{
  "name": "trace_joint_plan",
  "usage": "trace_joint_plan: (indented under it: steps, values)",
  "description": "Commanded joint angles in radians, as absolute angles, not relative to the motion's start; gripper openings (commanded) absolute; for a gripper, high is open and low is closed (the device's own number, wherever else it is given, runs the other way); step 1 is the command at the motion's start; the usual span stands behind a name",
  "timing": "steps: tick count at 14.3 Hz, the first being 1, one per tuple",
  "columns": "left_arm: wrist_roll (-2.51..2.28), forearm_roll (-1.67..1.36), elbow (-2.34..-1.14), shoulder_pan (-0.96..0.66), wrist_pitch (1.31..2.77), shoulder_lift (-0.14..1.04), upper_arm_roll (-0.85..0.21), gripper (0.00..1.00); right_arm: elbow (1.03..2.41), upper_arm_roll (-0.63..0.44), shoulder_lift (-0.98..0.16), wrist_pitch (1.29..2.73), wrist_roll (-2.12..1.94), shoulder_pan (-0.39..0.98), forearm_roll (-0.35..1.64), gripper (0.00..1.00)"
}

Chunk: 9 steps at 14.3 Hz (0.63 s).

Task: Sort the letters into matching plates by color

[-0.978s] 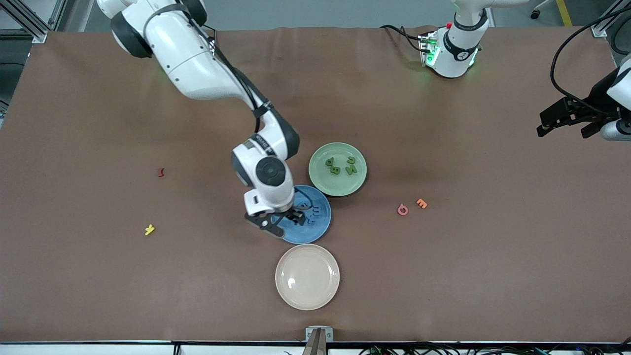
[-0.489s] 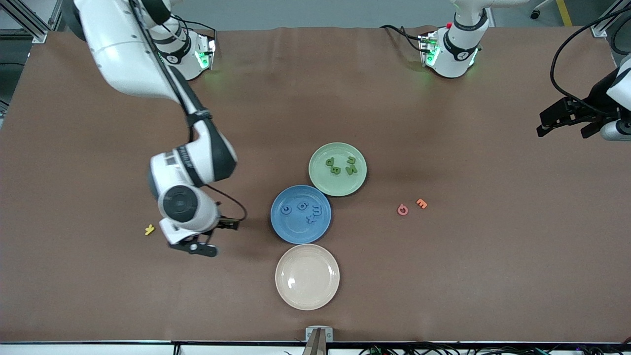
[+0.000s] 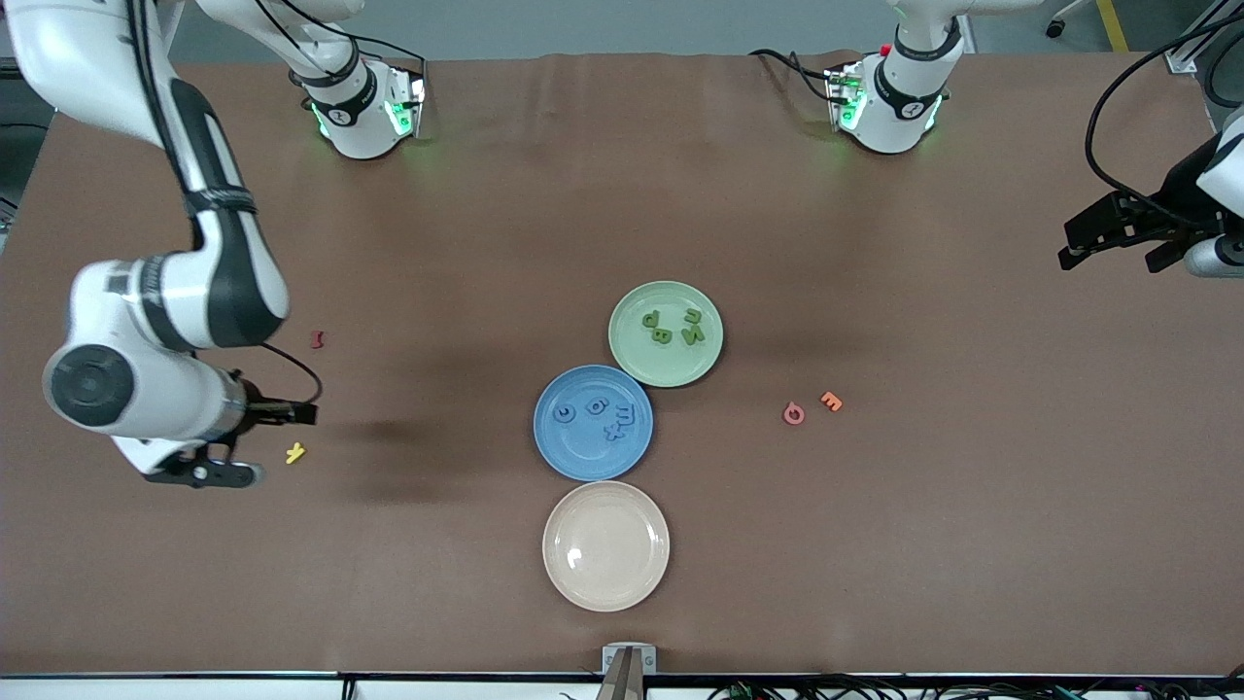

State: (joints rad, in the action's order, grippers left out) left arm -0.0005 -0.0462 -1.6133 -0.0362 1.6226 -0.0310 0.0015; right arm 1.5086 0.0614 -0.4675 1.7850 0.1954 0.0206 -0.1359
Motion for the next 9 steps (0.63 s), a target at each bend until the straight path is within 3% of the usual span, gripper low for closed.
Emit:
trace_joint_plan:
  steps: [1, 5, 9]
  values:
    - [-0.006, -0.044, -1.595, -0.034, 1.605, -0.031, -0.002, 1.0, 1.566, 0.084, -0.353, 1.723, 0.187, -0.008, -0.121, 1.0]
    - [-0.006, -0.046, -1.591, -0.032, 1.606, -0.029, -0.002, 1.0, 1.444, 0.078, -0.325, 1.553, 0.184, -0.023, -0.1, 1.0]
    - [-0.006, -0.041, -1.589, -0.032, 1.608, -0.022, -0.002, 1.0, 1.362, 0.078, -0.328, 1.481, 0.029, -0.077, -0.098, 1.0]
